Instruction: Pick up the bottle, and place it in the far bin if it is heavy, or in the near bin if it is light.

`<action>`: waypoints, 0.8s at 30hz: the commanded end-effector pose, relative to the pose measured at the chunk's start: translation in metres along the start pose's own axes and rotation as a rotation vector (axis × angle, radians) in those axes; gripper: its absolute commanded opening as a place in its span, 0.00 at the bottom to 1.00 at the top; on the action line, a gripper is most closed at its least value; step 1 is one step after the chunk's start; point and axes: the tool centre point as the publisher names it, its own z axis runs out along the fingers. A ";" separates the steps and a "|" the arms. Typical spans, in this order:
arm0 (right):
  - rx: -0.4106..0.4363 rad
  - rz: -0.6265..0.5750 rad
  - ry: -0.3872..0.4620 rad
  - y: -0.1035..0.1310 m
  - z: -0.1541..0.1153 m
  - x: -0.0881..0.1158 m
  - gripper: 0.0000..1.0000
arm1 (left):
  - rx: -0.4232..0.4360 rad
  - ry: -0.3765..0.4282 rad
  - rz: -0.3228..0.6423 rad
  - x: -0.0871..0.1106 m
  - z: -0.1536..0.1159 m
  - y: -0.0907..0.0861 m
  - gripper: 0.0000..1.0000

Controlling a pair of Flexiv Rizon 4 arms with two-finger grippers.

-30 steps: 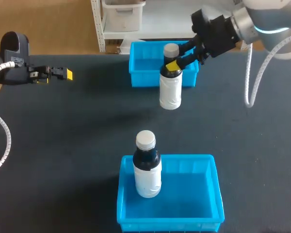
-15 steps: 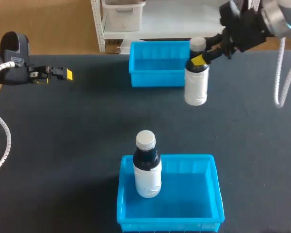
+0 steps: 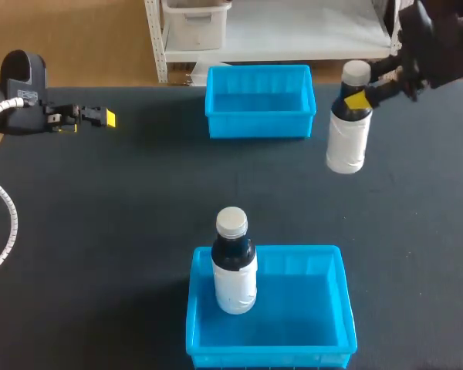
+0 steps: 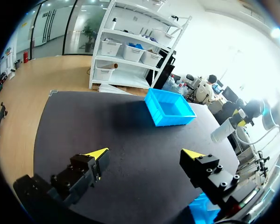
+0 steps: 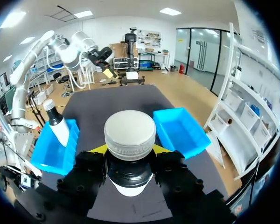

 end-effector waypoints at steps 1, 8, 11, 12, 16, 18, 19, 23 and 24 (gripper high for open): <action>-0.018 -0.035 -0.024 0.015 -0.022 0.000 0.00 | 0.000 0.000 0.000 0.000 0.000 0.000 1.00; -0.129 -0.133 -0.071 0.037 -0.032 -0.010 0.00 | 0.000 0.000 0.000 0.000 0.000 0.000 1.00; -0.170 -0.139 -0.099 0.045 -0.034 -0.013 0.00 | 0.000 0.000 0.000 0.000 0.000 0.000 1.00; -0.180 -0.141 -0.101 0.048 -0.034 -0.014 0.00 | 0.000 0.000 0.000 0.000 0.000 0.000 1.00; -0.225 -0.164 -0.098 0.065 -0.034 -0.023 0.00 | 0.000 0.000 0.000 0.000 0.000 0.000 1.00; -0.246 -0.179 -0.097 0.074 -0.036 -0.028 0.00 | 0.000 0.000 0.000 0.000 0.000 0.000 1.00; -0.256 -0.186 -0.098 0.078 -0.037 -0.030 0.00 | 0.000 0.000 0.000 0.000 0.000 0.000 1.00; -0.283 -0.220 -0.093 0.096 -0.038 -0.037 0.00 | 0.000 0.000 0.000 0.000 0.000 0.000 1.00; -0.290 -0.226 -0.095 0.100 -0.039 -0.039 0.00 | 0.000 0.000 0.000 0.000 0.000 0.000 1.00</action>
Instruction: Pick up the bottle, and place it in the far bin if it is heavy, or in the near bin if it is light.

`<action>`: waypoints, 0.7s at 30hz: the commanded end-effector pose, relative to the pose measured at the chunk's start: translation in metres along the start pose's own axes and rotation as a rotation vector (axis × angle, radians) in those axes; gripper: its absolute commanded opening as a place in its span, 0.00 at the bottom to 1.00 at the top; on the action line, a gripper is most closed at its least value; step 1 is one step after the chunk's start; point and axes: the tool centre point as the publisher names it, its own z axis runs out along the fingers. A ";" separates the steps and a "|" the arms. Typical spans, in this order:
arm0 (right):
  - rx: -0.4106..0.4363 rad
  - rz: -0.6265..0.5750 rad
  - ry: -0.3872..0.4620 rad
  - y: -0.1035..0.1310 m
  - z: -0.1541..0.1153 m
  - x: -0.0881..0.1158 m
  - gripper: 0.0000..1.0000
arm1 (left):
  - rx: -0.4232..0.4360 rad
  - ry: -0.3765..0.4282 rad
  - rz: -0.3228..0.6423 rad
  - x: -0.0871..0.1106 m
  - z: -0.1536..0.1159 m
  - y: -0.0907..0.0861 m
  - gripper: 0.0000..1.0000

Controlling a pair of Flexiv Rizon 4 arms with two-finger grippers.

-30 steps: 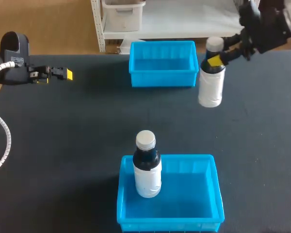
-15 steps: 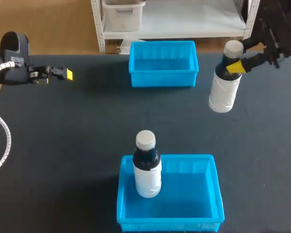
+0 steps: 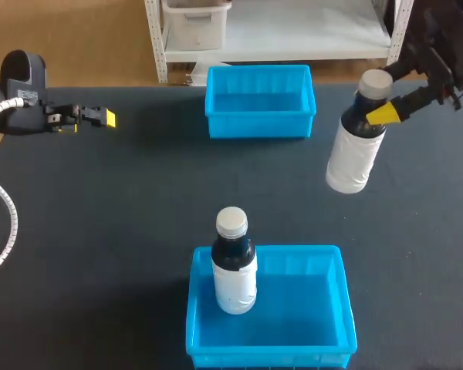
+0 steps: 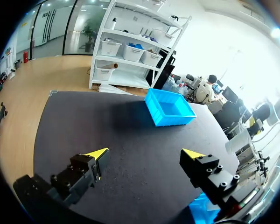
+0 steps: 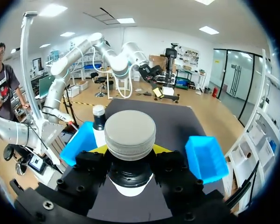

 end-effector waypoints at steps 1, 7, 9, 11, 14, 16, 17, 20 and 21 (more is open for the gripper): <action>-0.008 -0.017 0.001 0.017 0.002 -0.012 0.00 | 0.000 0.000 0.000 0.000 0.000 0.000 1.00; -0.078 -0.047 -0.025 0.042 0.018 -0.022 0.00 | 0.000 0.000 0.000 0.000 0.000 0.000 1.00; -0.109 -0.059 -0.033 0.050 0.025 -0.023 0.00 | 0.000 0.000 0.000 0.000 0.000 0.000 1.00; -0.141 -0.072 -0.036 0.059 0.033 -0.024 0.00 | 0.000 0.000 0.000 0.000 0.000 0.000 1.00; -0.184 -0.092 -0.033 0.072 0.045 -0.027 0.00 | 0.000 0.000 0.000 0.000 0.000 0.000 1.00; -0.209 -0.105 -0.039 0.082 0.052 -0.030 0.00 | 0.000 0.000 0.000 0.000 0.000 0.000 1.00; -0.219 -0.112 -0.039 0.085 0.055 -0.031 0.00 | 0.000 0.000 0.000 0.000 0.000 0.000 1.00; -0.250 -0.127 -0.039 0.094 0.061 -0.033 0.00 | 0.000 0.000 0.000 0.000 0.000 0.000 1.00; -0.263 -0.130 -0.041 0.097 0.064 -0.033 0.00 | 0.000 0.000 0.000 0.000 0.000 0.000 1.00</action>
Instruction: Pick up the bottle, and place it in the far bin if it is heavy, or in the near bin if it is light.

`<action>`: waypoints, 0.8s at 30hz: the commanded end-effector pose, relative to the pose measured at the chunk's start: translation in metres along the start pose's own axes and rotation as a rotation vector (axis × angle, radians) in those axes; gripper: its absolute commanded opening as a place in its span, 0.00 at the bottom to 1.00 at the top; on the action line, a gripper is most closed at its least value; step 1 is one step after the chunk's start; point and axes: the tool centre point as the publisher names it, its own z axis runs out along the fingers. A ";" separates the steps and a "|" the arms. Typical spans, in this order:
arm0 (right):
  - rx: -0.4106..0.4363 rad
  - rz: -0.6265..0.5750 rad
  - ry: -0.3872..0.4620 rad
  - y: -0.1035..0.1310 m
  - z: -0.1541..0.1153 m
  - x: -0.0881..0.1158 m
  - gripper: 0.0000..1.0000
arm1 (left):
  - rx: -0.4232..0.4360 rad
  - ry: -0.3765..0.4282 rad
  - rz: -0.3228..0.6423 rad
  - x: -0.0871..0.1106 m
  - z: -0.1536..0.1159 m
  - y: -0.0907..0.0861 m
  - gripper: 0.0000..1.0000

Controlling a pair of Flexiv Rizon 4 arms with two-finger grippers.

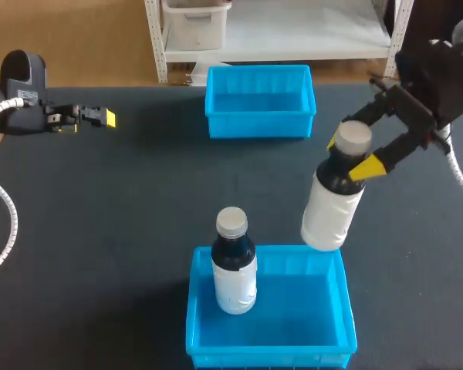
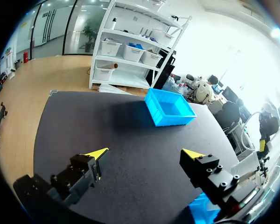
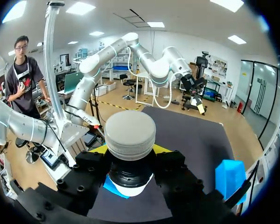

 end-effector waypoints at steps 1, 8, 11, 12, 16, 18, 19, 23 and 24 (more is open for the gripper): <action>-0.033 -0.011 0.000 0.006 0.013 -0.002 0.00 | 0.000 0.000 0.000 0.000 0.000 0.000 1.00; -0.099 -0.033 0.017 0.022 0.039 0.004 0.00 | 0.000 0.000 0.000 0.000 0.000 0.000 1.00; -0.111 -0.033 0.010 0.025 0.046 0.008 0.00 | 0.000 0.000 0.000 0.000 0.000 0.000 1.00; -0.112 -0.034 0.010 0.025 0.048 0.010 0.00 | 0.000 0.000 0.000 0.000 0.000 0.000 1.00; -0.118 -0.036 0.008 0.027 0.056 0.016 0.00 | 0.000 0.000 0.000 0.000 0.000 0.000 1.00; -0.123 -0.036 0.015 0.029 0.061 0.020 0.00 | 0.000 0.000 0.000 0.000 0.000 0.000 1.00; -0.123 -0.037 0.026 0.029 0.064 0.022 0.00 | 0.000 0.000 0.000 0.000 0.000 0.000 1.00; -0.133 -0.035 0.036 0.030 0.075 0.029 0.00 | 0.000 0.000 0.000 0.000 0.000 0.000 1.00; -0.135 -0.036 0.037 0.030 0.078 0.031 0.00 | 0.000 0.000 0.000 0.000 0.000 0.000 1.00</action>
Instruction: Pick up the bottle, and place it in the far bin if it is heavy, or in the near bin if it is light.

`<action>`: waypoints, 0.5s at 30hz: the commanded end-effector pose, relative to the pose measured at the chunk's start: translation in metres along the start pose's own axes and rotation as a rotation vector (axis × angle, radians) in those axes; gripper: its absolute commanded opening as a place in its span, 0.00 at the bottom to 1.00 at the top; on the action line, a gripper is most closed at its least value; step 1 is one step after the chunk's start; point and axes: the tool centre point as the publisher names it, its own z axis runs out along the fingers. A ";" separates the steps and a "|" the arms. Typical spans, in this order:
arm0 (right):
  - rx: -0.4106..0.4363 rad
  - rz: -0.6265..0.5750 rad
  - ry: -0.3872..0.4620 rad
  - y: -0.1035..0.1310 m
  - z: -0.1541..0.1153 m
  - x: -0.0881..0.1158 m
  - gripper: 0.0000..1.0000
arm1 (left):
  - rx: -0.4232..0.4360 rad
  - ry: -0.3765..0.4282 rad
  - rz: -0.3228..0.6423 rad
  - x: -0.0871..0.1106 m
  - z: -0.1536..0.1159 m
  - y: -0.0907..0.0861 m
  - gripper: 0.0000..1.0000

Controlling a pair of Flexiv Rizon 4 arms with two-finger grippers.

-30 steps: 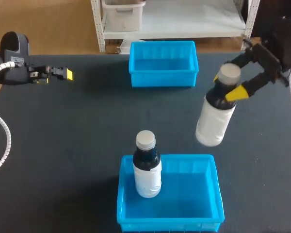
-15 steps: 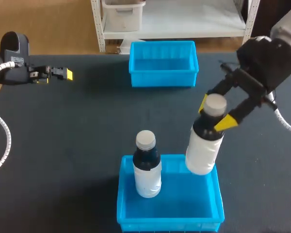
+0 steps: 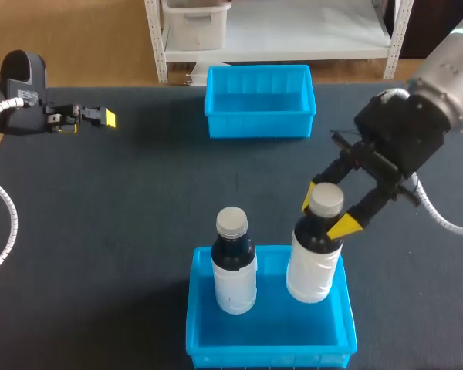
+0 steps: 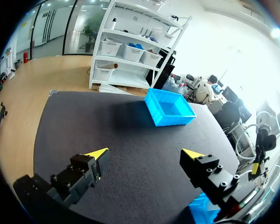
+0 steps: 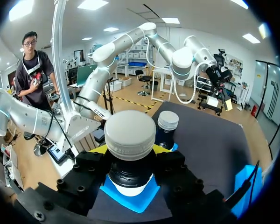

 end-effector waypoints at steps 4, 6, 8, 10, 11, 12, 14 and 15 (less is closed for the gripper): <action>-0.009 -0.003 0.014 -0.004 0.018 0.009 0.00 | 0.000 0.000 0.000 0.000 0.000 0.000 1.00; -0.013 -0.001 0.020 -0.005 0.020 0.013 0.00 | 0.000 0.000 0.000 0.000 0.000 0.000 1.00; -0.016 0.002 0.021 -0.005 0.022 0.017 0.00 | 0.000 0.000 0.000 0.000 0.000 0.000 1.00; -0.018 0.004 0.020 -0.006 0.023 0.020 0.00 | 0.000 0.000 0.000 0.000 0.000 0.000 1.00; -0.020 0.005 0.019 -0.006 0.023 0.021 0.00 | 0.000 0.000 0.000 0.000 0.000 0.000 1.00; -0.021 0.007 0.019 -0.006 0.024 0.023 0.00 | 0.000 0.000 0.000 0.000 0.000 0.000 1.00; -0.025 0.008 0.019 -0.006 0.026 0.025 0.00 | 0.000 0.000 0.000 0.000 0.000 0.000 1.00; -0.027 0.008 0.019 -0.006 0.026 0.026 0.00 | 0.000 0.000 0.000 0.000 0.000 0.000 1.00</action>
